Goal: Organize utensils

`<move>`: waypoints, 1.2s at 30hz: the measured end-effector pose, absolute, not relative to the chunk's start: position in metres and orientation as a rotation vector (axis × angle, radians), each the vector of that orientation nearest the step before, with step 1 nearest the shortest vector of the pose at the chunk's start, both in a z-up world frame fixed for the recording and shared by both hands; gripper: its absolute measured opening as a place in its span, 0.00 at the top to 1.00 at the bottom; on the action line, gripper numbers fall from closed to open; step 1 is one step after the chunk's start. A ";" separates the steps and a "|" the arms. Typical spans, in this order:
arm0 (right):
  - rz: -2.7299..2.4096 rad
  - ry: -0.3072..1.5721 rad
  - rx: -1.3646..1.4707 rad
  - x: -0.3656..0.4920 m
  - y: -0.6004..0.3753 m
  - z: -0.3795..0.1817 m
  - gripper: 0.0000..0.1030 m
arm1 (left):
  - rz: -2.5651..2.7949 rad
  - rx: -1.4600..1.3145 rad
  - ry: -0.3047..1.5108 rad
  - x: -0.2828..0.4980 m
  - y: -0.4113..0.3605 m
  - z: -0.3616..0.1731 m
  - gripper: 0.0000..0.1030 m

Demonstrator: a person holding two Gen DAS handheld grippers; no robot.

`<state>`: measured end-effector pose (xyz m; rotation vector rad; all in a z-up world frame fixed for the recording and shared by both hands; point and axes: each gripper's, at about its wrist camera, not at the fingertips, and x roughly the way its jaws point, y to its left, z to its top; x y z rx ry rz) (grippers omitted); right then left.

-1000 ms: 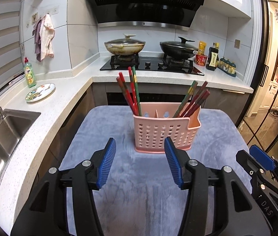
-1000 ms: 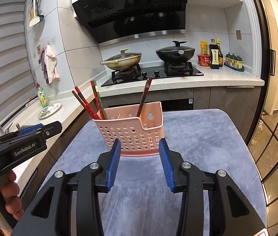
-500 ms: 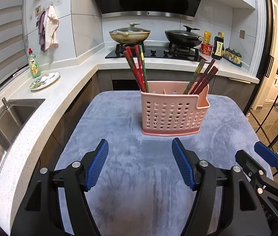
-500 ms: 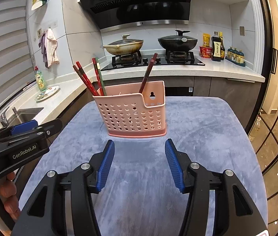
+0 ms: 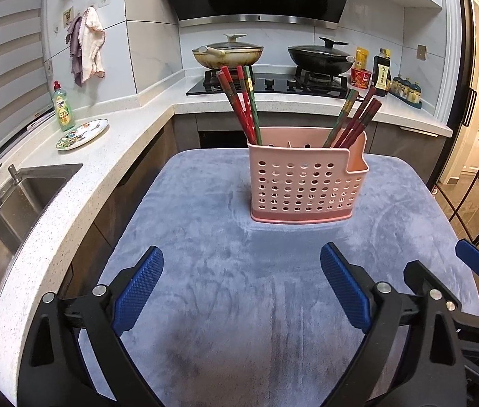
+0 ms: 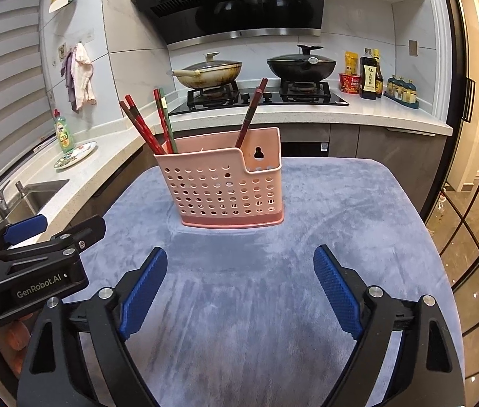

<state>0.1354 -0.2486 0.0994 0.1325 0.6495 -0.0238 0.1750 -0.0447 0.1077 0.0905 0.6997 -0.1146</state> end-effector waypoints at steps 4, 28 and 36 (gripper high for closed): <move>-0.040 0.648 0.134 0.135 -0.251 0.099 0.17 | -0.111 0.104 0.703 0.175 -0.047 0.105 0.11; -0.058 0.680 0.116 0.141 -0.252 0.089 0.06 | -0.090 0.104 0.741 0.180 -0.046 0.094 0.09; -0.063 0.689 0.110 0.142 -0.252 0.087 0.06 | -0.090 0.104 0.749 0.181 -0.046 0.091 0.09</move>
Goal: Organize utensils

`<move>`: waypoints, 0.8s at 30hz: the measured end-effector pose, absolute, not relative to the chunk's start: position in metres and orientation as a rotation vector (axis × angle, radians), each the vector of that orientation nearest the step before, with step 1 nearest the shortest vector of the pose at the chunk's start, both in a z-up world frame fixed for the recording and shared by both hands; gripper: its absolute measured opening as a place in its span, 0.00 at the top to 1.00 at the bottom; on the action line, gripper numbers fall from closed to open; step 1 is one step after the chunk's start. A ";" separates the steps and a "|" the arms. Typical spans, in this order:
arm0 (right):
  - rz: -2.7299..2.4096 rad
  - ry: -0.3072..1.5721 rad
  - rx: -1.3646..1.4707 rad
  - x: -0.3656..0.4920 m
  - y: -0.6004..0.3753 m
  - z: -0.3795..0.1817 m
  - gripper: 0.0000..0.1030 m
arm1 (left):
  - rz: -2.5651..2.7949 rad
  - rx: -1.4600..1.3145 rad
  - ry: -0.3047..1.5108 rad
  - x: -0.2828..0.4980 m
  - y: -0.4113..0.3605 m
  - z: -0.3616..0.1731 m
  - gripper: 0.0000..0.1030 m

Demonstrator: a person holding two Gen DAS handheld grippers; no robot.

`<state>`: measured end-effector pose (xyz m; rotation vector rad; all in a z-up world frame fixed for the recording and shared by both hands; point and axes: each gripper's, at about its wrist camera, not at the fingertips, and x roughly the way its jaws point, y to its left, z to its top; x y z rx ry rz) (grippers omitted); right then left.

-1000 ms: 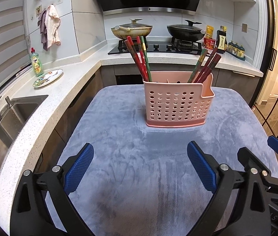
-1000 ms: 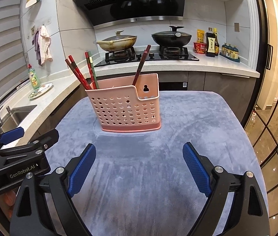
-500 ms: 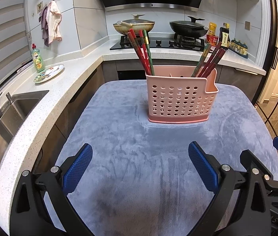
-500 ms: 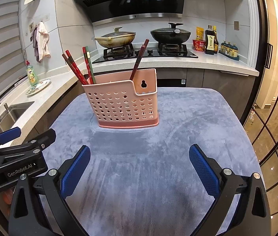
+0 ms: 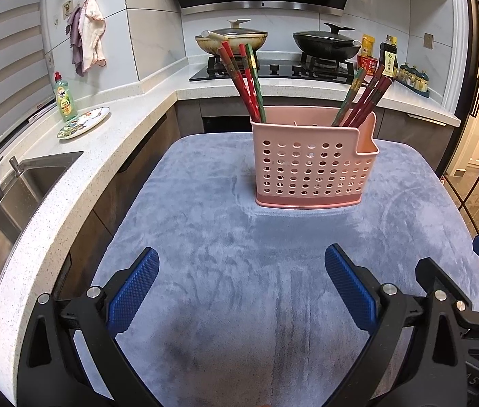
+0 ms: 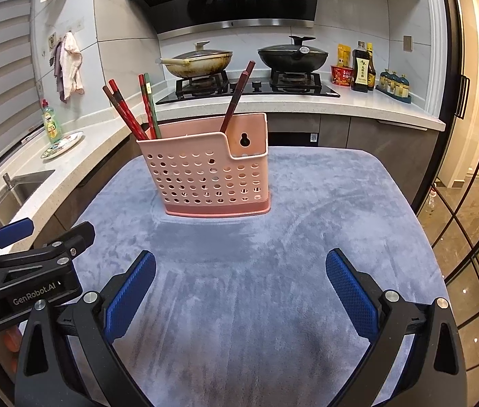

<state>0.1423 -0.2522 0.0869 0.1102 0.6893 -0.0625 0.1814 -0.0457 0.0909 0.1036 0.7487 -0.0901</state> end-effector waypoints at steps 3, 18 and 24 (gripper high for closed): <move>-0.063 0.689 0.109 0.143 -0.253 0.087 0.06 | -0.090 0.102 0.748 0.181 -0.046 0.091 0.09; -0.064 0.691 0.103 0.144 -0.253 0.085 0.06 | -0.088 0.104 0.741 0.182 -0.047 0.089 0.09; -0.064 0.690 0.104 0.144 -0.253 0.086 0.06 | -0.088 0.107 0.741 0.183 -0.047 0.090 0.09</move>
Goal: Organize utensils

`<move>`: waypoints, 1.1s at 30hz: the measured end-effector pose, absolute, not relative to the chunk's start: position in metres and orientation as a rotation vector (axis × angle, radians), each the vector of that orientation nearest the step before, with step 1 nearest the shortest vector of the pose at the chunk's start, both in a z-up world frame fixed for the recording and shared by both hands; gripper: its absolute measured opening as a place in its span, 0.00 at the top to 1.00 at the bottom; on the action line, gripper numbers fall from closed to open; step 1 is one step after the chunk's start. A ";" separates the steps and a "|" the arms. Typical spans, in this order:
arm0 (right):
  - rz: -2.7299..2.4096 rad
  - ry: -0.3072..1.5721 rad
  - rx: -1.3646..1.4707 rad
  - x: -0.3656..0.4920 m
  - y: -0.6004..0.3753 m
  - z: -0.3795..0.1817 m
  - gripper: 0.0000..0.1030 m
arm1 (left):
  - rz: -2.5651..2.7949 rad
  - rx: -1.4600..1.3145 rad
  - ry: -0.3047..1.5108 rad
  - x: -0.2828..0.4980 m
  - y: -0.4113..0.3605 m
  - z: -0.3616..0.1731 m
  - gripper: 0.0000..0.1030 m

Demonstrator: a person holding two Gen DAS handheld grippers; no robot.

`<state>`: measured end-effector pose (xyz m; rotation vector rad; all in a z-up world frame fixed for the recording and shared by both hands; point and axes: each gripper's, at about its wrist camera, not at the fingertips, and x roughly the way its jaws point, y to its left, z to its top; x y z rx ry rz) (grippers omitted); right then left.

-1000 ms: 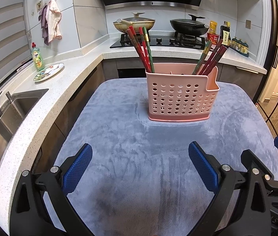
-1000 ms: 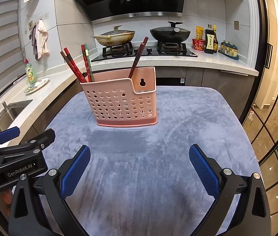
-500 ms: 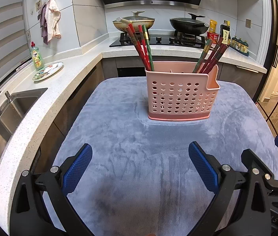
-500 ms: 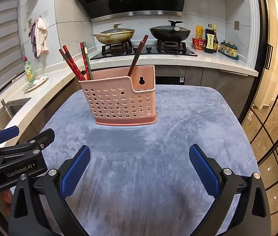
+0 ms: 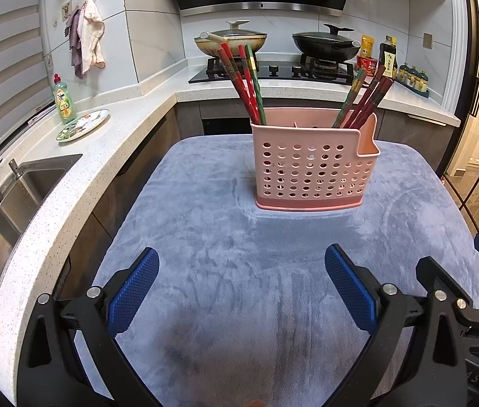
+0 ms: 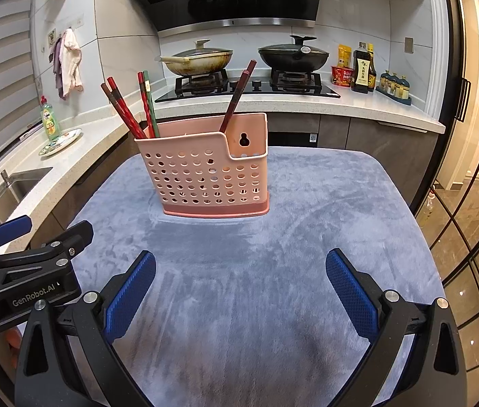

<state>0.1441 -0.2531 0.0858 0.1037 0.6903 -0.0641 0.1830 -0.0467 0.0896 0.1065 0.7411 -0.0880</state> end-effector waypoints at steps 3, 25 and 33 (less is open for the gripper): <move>-0.064 0.690 0.103 0.144 -0.253 0.086 0.06 | -0.089 0.106 0.741 0.183 -0.047 0.090 0.09; -0.067 0.693 0.102 0.148 -0.256 0.086 0.06 | -0.094 0.108 0.746 0.189 -0.049 0.089 0.09; -0.068 0.694 0.101 0.148 -0.257 0.085 0.06 | -0.095 0.109 0.748 0.191 -0.049 0.088 0.09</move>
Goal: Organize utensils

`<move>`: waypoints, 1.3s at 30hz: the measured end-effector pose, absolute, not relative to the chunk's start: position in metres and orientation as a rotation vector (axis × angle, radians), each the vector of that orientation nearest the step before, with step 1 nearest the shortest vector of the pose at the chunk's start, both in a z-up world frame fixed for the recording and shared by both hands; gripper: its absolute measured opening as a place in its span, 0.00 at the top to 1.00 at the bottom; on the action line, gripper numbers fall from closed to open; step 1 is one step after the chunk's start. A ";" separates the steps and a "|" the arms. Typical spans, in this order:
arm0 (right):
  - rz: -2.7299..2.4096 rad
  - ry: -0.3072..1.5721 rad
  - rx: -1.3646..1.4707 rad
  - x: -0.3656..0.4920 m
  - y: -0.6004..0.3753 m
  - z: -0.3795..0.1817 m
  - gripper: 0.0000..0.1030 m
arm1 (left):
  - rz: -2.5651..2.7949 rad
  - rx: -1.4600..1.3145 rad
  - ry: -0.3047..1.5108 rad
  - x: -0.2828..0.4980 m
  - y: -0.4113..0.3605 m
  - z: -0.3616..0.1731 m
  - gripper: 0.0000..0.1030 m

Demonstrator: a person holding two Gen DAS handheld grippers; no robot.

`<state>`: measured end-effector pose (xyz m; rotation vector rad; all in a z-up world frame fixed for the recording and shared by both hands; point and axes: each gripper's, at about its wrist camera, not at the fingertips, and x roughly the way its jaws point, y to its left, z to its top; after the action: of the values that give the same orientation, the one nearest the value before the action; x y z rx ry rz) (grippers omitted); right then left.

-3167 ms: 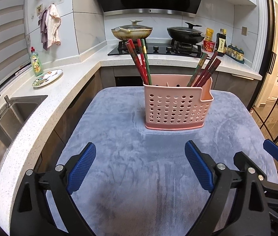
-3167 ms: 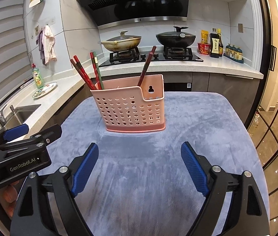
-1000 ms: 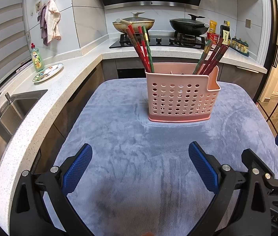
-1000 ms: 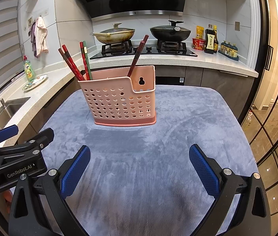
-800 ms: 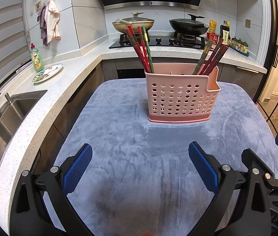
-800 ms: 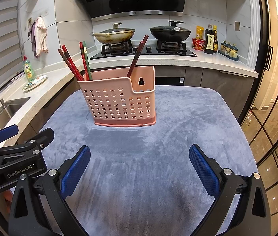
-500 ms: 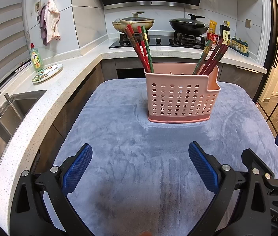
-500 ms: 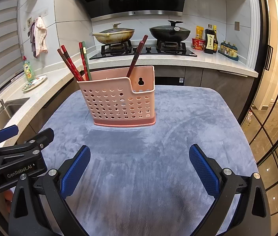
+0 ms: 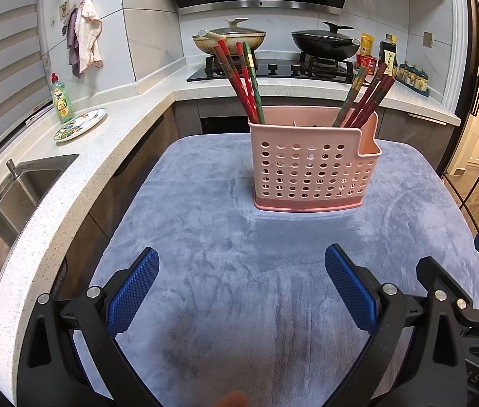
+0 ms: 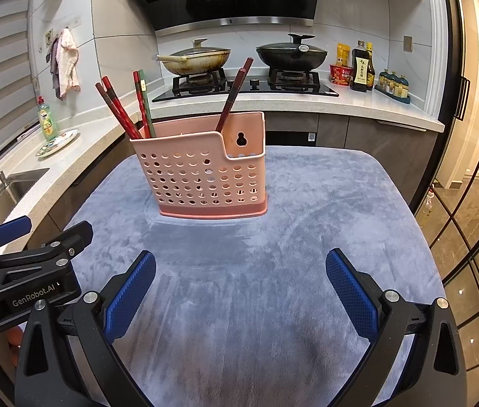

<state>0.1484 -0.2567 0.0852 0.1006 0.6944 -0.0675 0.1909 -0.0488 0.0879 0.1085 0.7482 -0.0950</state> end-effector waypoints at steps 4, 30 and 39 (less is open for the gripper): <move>-0.067 0.694 0.101 0.149 -0.257 0.085 0.06 | -0.095 0.109 0.749 0.191 -0.049 0.088 0.09; -0.068 0.713 0.094 0.161 -0.259 0.082 0.06 | -0.091 0.132 0.747 0.206 -0.051 0.080 0.09; -0.072 0.726 0.079 0.170 -0.258 0.080 0.06 | -0.099 0.152 0.732 0.210 -0.050 0.080 0.09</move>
<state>0.1702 -0.2577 0.0798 0.0788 0.7264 -0.0721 0.2102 -0.0503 0.0795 0.1516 0.7321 -0.0986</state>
